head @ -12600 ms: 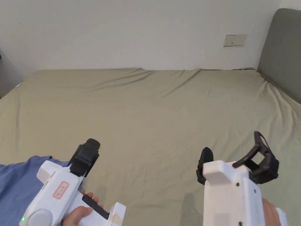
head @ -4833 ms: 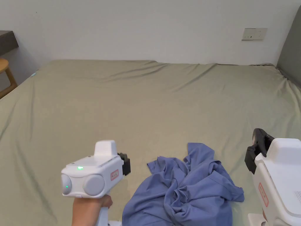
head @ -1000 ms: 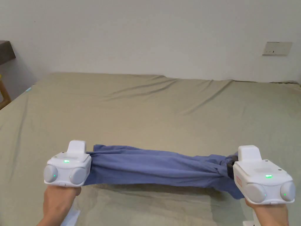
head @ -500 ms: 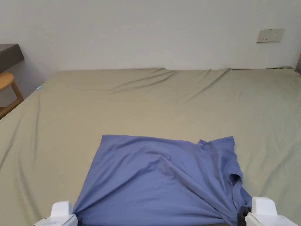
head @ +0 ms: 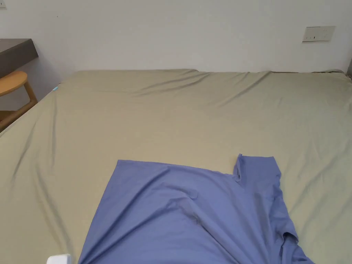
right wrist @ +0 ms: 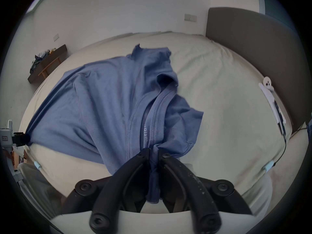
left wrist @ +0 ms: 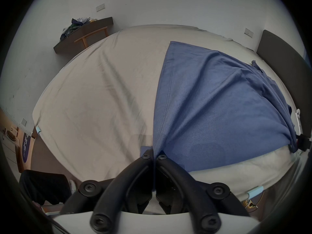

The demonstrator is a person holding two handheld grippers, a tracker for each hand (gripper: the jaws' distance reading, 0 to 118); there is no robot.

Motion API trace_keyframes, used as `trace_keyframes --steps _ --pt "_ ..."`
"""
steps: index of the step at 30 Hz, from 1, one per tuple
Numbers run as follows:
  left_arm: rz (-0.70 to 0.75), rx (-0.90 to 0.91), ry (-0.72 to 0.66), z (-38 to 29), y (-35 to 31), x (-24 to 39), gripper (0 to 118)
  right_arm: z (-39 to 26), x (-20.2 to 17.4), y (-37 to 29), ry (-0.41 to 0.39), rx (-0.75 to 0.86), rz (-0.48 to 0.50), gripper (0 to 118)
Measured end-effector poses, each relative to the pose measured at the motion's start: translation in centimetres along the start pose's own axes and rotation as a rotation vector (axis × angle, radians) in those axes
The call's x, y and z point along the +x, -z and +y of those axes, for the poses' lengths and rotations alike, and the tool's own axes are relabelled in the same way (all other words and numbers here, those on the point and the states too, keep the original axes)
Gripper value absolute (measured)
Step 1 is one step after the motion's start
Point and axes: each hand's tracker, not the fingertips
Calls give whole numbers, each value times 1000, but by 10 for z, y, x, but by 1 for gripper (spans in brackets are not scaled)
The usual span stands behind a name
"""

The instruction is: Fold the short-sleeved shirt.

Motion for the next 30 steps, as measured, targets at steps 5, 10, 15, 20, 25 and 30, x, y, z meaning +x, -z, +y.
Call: trace_keyframes --steps 5,10,15,20,25,30 --pt "19 -2 31 1 14 3 4 -5 6 11 -1 -12 0 13" --pt "-39 94 -49 21 -8 8 51 25 -11 -22 -48 100 -15 43" --pt "-105 457 -33 63 -68 34 117 74 -37 -87 -82 407 -33 108" --pt "-113 727 -18 95 -102 54 117 107 -56 -135 -102 634 -57 108" --pt "-83 917 -63 112 -133 73 111 122 -63 -168 -73 795 -90 107" --pt "-98 995 -35 119 -137 78 7 128 -64 -176 -86 861 -133 20"
